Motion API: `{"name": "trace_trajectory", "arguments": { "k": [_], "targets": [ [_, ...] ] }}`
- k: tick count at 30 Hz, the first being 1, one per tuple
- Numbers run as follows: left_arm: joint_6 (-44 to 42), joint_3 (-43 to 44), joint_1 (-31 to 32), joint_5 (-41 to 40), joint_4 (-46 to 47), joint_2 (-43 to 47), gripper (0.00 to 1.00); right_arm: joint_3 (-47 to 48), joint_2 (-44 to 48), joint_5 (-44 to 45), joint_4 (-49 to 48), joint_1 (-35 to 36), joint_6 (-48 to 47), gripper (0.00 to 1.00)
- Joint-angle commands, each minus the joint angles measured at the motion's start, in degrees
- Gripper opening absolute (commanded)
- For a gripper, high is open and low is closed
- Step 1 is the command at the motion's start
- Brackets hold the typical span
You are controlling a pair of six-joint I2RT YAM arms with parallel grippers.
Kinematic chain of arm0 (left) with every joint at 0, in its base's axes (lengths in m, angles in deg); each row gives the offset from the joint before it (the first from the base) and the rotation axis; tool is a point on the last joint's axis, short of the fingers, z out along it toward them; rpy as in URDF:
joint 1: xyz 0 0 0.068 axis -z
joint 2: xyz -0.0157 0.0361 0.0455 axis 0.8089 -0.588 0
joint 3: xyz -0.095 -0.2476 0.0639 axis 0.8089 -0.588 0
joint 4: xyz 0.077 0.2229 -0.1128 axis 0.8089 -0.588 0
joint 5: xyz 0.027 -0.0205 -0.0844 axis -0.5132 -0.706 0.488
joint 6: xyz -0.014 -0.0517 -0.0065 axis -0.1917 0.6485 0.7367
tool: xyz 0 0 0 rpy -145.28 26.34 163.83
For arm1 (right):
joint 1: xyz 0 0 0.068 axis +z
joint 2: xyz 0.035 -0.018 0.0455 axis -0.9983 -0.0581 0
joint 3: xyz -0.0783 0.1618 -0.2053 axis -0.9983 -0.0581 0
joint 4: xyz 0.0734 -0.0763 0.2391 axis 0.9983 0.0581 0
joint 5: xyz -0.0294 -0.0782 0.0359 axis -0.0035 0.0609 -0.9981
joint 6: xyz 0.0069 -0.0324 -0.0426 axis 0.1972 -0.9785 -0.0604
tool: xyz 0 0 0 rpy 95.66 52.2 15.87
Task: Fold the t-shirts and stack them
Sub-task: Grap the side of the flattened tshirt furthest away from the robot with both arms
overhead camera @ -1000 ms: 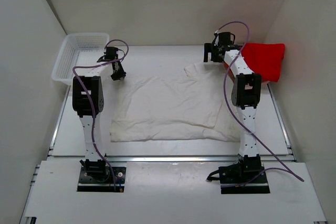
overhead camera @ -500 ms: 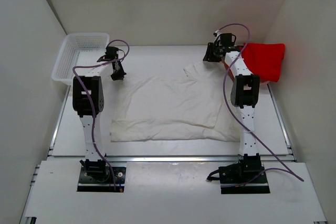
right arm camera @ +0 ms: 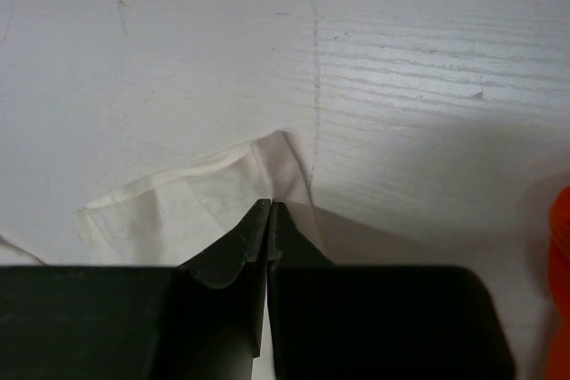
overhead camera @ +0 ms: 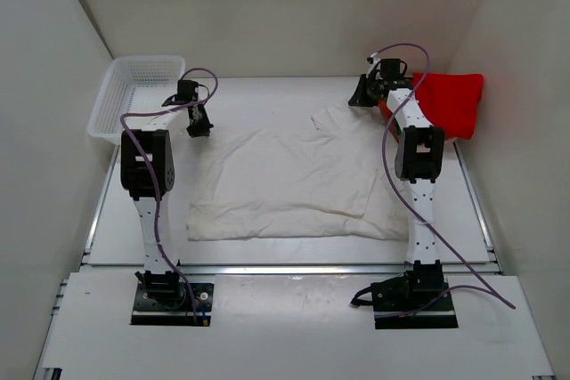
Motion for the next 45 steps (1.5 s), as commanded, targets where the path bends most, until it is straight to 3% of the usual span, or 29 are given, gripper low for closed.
{"name": "trace_trajectory", "arguments": {
  "k": [1, 13, 21, 24, 25, 26, 27, 29, 32, 35, 38, 42, 43, 45],
  "targets": [
    [-0.8, -1.3, -0.7, 2.3, 0.7, 7.6, 0.0, -1.0, 8.7, -1.1, -2.0, -0.9, -1.9, 0.0],
    [0.2, -7.7, -2.3, 6.9, 1.7, 14.7, 0.0, -28.6, 29.6, -1.0, -6.3, -2.4, -6.0, 0.0],
    [1.3, -14.2, -2.2, 8.8, 3.9, 20.1, 0.0, -38.6, 36.4, 1.1, -9.5, -1.4, -5.8, 0.0],
    [1.6, -14.4, -1.9, 9.5, 3.9, 19.9, 0.0, -31.8, 30.4, 3.6, -6.8, -1.3, -6.8, 0.0],
    [2.0, -15.0, -1.7, 10.0, 4.1, 19.7, 0.0, -25.4, 25.2, 3.5, -3.7, -1.0, -7.6, 0.04],
    [2.0, -14.5, -1.5, 10.3, 4.2, 19.6, 0.0, -19.1, 23.1, 3.6, -1.0, 0.3, -7.6, 0.2],
    [2.3, -14.9, -1.1, 10.4, 4.1, 19.4, 0.0, -16.0, 18.4, 4.5, -0.5, 0.3, -7.2, 0.29],
    [1.8, -15.7, -0.6, 10.6, 4.8, 19.9, 0.0, -9.3, 13.6, 6.8, -0.6, 0.9, -5.7, 0.6],
    [2.4, -16.8, -0.4, 10.5, 5.3, 20.6, 0.0, -7.5, 9.2, 4.7, -6.4, 0.3, -1.7, 0.81],
    [2.0, -16.8, -0.3, 10.6, 5.0, 20.5, 0.0, -1.4, 3.7, 0.9, -4.7, -0.9, 2.3, 0.87],
    [2.4, -17.3, -0.8, 10.7, 6.0, 21.1, 0.0, 3.9, -1.3, -2.2, -1.2, -0.9, 4.0, 0.87],
    [2.8, -17.6, -0.4, 11.9, 6.5, 21.0, 0.0, 0.9, -1.3, -5.3, -1.0, -0.9, 5.1, 0.85],
    [2.8, -17.8, -0.4, 11.4, 6.6, 21.2, 0.0, 0.2, -1.5, -6.0, -0.8, -0.9, 5.1, 0.76],
    [2.8, -18.4, -0.5, 11.3, 6.7, 21.8, 0.0, 0.7, -1.2, -6.3, 0.4, -0.4, 5.0, 0.39]
  ]
}}
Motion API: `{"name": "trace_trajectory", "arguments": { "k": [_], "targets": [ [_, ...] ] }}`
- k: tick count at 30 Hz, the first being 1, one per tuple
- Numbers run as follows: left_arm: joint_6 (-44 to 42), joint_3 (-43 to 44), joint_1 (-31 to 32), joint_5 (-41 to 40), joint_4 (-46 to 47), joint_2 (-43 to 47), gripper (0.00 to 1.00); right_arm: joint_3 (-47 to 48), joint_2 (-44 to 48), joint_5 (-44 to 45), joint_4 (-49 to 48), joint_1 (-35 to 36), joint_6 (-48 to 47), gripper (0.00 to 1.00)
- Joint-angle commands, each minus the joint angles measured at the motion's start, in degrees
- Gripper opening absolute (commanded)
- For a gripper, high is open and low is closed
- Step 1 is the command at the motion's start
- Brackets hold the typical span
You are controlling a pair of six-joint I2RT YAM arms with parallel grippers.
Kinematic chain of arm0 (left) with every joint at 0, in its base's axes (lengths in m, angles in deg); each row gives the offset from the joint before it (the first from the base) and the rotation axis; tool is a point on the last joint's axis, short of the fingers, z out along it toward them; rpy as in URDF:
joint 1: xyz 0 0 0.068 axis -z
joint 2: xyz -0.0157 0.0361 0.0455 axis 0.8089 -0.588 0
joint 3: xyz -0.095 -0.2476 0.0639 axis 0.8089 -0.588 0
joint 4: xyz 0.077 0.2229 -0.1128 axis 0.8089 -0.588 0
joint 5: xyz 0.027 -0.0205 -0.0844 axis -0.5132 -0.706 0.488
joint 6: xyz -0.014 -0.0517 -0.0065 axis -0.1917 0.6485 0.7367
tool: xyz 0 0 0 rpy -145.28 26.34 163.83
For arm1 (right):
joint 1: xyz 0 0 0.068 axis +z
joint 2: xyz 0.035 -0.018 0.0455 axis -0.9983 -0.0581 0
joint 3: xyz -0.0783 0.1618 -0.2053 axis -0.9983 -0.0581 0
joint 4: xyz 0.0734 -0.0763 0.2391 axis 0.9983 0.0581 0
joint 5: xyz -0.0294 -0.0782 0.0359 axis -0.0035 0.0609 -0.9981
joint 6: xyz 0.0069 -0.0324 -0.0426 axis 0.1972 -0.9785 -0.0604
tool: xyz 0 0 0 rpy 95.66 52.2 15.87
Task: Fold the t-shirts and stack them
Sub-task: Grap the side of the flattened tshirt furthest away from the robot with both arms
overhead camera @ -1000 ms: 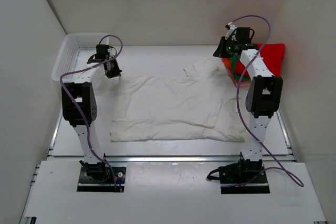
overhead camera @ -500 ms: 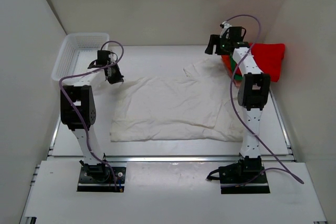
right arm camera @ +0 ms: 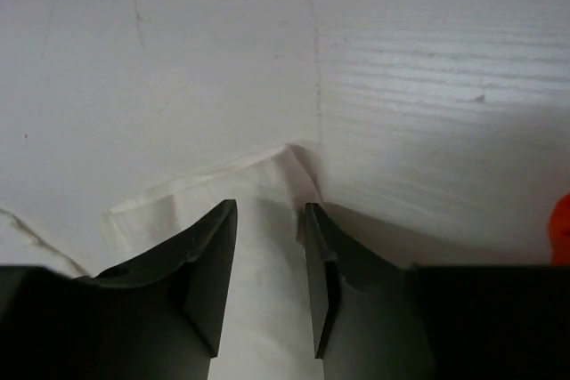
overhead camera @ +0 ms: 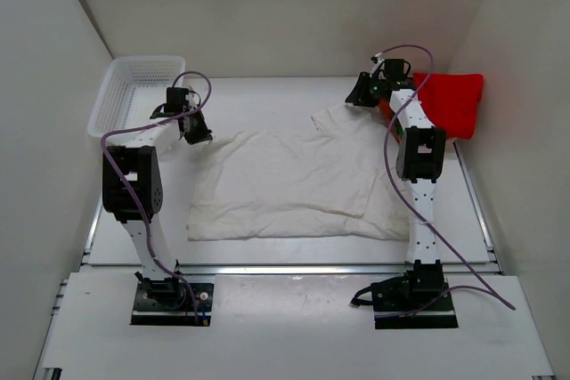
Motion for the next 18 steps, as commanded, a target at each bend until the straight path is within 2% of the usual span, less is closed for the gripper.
{"name": "trace_trajectory", "arguments": {
  "k": [1, 2, 4, 7, 13, 16, 17, 18],
  "targets": [
    [0.5, -1.4, 0.1, 1.5, 2.0, 5.5, 0.0, -0.9, 0.0, -3.2, 2.6, 0.4, 0.5, 0.32],
    [0.6, -1.7, 0.0, 1.5, 1.9, 5.5, 0.0, -0.9, 0.1, -3.2, 2.9, 0.8, 0.2, 0.22],
    [0.5, -2.2, -0.4, 1.7, 2.0, 5.5, 0.0, -0.6, 0.8, -4.4, 3.5, 1.1, 0.9, 0.22],
    [0.7, -2.4, -0.4, 2.3, 2.3, 5.7, 0.0, -0.5, 1.2, -5.8, 2.9, 0.8, 0.0, 0.0],
    [0.2, -1.7, -1.0, 2.8, 1.6, 6.2, 0.0, -0.4, 7.2, -6.3, 2.9, 0.2, -2.2, 0.0],
    [0.4, -1.8, -1.5, 3.1, 1.9, 7.0, 0.0, -5.1, 13.2, -4.5, 0.5, 0.0, -2.3, 0.0],
    [0.5, -2.1, -1.7, 3.1, 1.8, 7.0, 0.0, -7.1, 15.1, -2.1, -1.4, 0.0, -2.7, 0.03],
    [0.2, -2.4, -1.6, 3.5, 1.9, 7.1, 0.0, -8.7, 15.4, -1.0, -2.3, 0.0, -3.0, 0.19]
  ]
}}
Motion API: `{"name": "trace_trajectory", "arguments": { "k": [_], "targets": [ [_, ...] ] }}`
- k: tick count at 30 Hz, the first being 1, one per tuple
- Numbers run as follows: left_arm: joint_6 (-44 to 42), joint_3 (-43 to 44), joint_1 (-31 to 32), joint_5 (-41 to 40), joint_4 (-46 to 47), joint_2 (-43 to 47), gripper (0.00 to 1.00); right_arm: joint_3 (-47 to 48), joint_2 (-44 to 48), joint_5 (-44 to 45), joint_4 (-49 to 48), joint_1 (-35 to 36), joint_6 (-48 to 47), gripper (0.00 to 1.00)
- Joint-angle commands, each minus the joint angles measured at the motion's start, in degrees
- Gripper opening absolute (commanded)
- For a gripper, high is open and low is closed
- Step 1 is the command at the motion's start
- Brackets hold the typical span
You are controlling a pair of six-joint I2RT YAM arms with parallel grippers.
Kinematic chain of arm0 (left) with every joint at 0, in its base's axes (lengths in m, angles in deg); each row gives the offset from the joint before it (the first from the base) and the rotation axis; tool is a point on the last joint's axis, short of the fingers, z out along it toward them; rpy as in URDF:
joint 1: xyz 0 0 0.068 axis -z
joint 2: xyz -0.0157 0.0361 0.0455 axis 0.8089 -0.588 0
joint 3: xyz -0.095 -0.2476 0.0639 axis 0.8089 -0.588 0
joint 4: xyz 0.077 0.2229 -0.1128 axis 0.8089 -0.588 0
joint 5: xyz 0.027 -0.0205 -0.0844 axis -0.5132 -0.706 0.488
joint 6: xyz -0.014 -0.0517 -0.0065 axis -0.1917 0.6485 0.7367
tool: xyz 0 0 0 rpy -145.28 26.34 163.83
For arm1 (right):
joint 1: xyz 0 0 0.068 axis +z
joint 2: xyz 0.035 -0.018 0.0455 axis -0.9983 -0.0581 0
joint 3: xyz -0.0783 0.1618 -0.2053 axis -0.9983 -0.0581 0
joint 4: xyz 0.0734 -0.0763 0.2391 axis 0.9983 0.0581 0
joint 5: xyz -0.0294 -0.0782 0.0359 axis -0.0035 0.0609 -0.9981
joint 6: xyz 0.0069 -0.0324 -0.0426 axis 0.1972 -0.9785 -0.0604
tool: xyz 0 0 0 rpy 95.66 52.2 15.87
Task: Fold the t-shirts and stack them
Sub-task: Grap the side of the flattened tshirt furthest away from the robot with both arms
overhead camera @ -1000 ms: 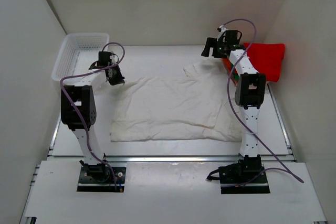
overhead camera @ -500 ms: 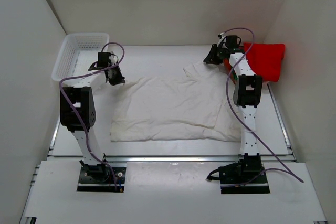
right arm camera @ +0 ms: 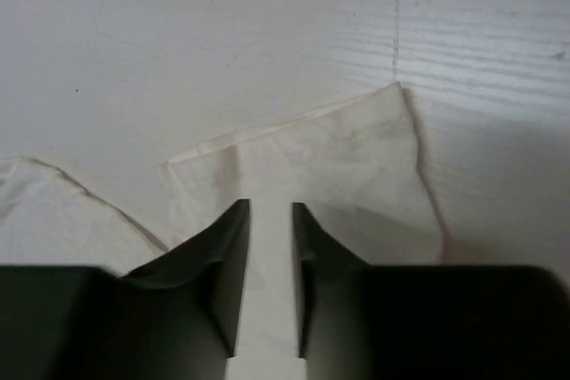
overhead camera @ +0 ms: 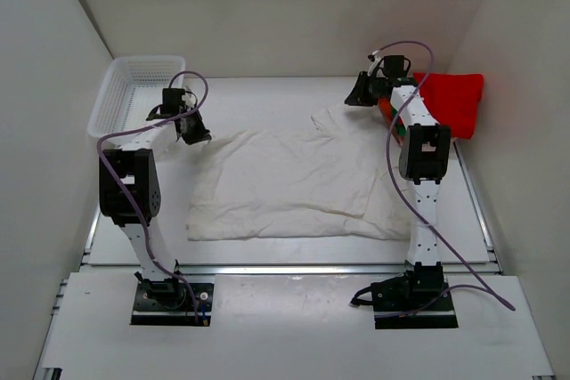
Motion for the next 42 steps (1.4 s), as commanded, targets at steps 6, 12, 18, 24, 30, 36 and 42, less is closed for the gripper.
{"name": "trace_trajectory", "arguments": {
  "k": [6, 12, 18, 24, 30, 36, 42],
  "targets": [
    [1.0, -1.7, -0.2, 2.3, 1.9, 5.8, 0.0, 8.2, 0.0, 10.9, 4.1, -0.2, -5.3, 0.8],
    [1.7, -2.4, -0.4, 2.4, 3.3, 6.0, 0.0, 7.3, -3.7, 19.5, 6.7, 3.4, -7.7, 0.89],
    [2.5, -4.0, -0.6, 3.2, 4.4, 7.4, 0.0, 8.4, -5.0, 12.7, 7.2, 2.8, -5.5, 0.89],
    [2.6, -4.8, -0.4, 3.3, 5.2, 7.8, 0.0, 9.0, -6.2, 7.5, 9.3, 3.0, -6.1, 0.56],
    [3.0, -5.8, -0.5, 2.9, 5.6, 8.4, 0.0, 9.3, -5.7, 9.6, 10.4, 4.4, -7.6, 0.01],
    [3.1, -6.4, -2.2, 5.3, 6.3, 9.0, 0.0, 10.1, -2.0, 11.9, 9.2, 3.5, -10.2, 0.0],
    [2.4, -5.4, -3.2, 4.9, 3.1, 9.7, 0.0, 0.2, 12.9, 17.4, 11.3, 2.7, -14.2, 0.0]
  ]
}}
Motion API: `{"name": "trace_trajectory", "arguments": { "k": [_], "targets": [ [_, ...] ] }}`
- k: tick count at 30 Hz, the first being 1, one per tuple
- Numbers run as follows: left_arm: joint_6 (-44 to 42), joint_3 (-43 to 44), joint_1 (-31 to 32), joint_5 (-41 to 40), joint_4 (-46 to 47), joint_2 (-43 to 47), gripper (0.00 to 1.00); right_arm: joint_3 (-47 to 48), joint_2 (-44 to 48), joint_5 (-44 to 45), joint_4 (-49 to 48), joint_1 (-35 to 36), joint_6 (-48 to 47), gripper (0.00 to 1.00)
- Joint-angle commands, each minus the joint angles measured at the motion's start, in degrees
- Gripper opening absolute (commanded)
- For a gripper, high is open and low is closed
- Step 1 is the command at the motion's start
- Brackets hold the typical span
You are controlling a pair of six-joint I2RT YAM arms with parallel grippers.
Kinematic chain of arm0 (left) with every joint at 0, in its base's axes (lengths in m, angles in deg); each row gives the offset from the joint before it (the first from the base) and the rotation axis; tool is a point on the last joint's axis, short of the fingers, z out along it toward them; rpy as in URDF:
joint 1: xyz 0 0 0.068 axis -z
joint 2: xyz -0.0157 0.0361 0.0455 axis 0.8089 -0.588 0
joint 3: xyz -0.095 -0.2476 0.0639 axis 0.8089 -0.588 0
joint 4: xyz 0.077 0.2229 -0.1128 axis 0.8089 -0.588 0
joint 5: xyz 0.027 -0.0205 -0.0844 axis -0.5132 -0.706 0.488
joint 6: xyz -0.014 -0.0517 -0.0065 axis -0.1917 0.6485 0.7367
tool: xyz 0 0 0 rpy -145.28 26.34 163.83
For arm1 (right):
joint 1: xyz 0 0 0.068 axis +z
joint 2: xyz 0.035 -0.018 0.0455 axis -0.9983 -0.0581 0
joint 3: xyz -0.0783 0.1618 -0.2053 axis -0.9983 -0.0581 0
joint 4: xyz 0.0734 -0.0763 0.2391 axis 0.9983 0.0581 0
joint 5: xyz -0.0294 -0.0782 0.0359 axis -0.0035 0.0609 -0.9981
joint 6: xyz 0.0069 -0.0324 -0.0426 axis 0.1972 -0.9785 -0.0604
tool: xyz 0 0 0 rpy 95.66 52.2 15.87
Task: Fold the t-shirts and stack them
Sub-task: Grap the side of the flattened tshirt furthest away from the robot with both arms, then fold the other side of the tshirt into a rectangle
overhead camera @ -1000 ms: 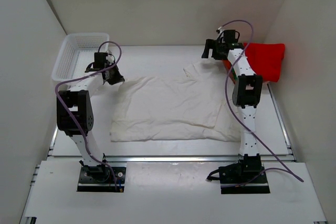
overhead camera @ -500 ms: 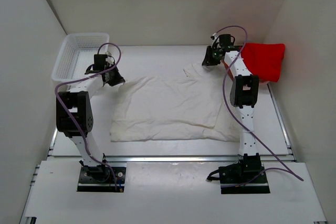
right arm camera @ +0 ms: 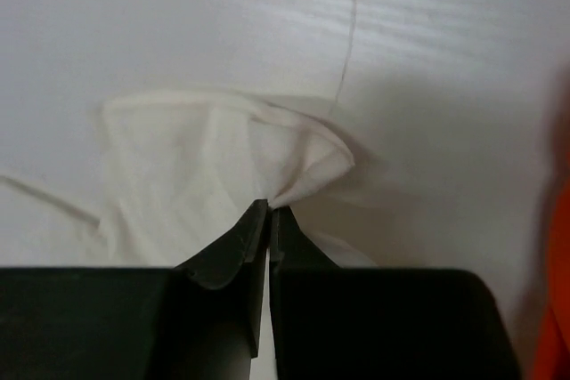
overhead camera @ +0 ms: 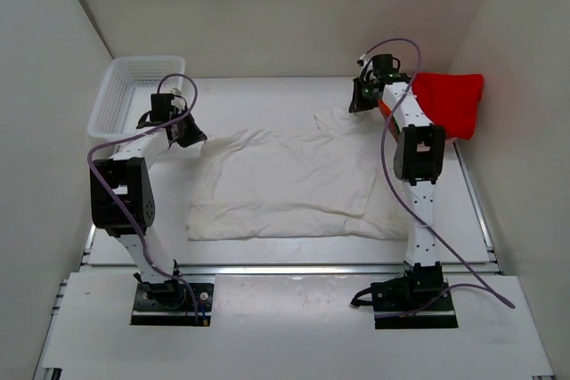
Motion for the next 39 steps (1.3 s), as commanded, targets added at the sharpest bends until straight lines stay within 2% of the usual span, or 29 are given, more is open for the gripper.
{"name": "trace_trajectory", "arguments": {
  "k": [1, 2, 4, 5, 7, 8, 14, 22, 30, 39],
  "targets": [
    [-0.6, 0.5, -0.7, 1.0, -1.4, 4.2, 0.0, -8.9, 16.7, 3.4, 0.4, -0.7, -4.6, 0.0],
    [-0.5, -0.3, -1.1, 0.8, -1.0, 4.9, 0.0, -11.6, 21.1, 4.7, 0.4, -0.9, -4.7, 0.0],
    [-0.9, -2.2, -0.7, 1.1, -1.0, 6.4, 0.0, -25.4, 28.4, 5.0, -2.7, -0.8, -5.3, 0.0],
    [-1.2, -3.9, -0.6, 0.5, -1.2, 7.0, 0.0, -29.1, 33.4, 5.1, -3.8, -0.7, -5.1, 0.0],
    [-1.9, -7.0, -0.6, 0.5, -1.5, 8.5, 0.0, -44.5, 44.0, 4.4, -10.0, -1.0, -4.0, 0.0],
    [-2.0, -8.2, -0.6, 0.7, -1.5, 9.8, 0.0, -50.5, 45.9, 4.0, -10.8, -1.0, -3.9, 0.0],
    [-2.6, -19.1, -1.2, -0.4, -1.8, 18.2, 0.0, -69.2, 62.6, 3.3, -14.4, -2.3, -2.5, 0.0],
    [-3.6, -27.2, -1.6, -1.8, -4.3, 27.0, 0.0, -82.8, 79.1, 0.9, -13.4, -6.2, -2.2, 0.0],
    [-3.7, -29.6, -2.6, -4.6, -6.7, 31.8, 0.0, -92.5, 87.5, 0.0, -12.5, -6.6, 0.1, 0.0],
    [-3.0, -30.3, -2.5, -4.8, -6.2, 30.1, 0.0, -101.3, 94.9, 4.0, -9.4, -0.5, 4.7, 0.0]
  ]
}}
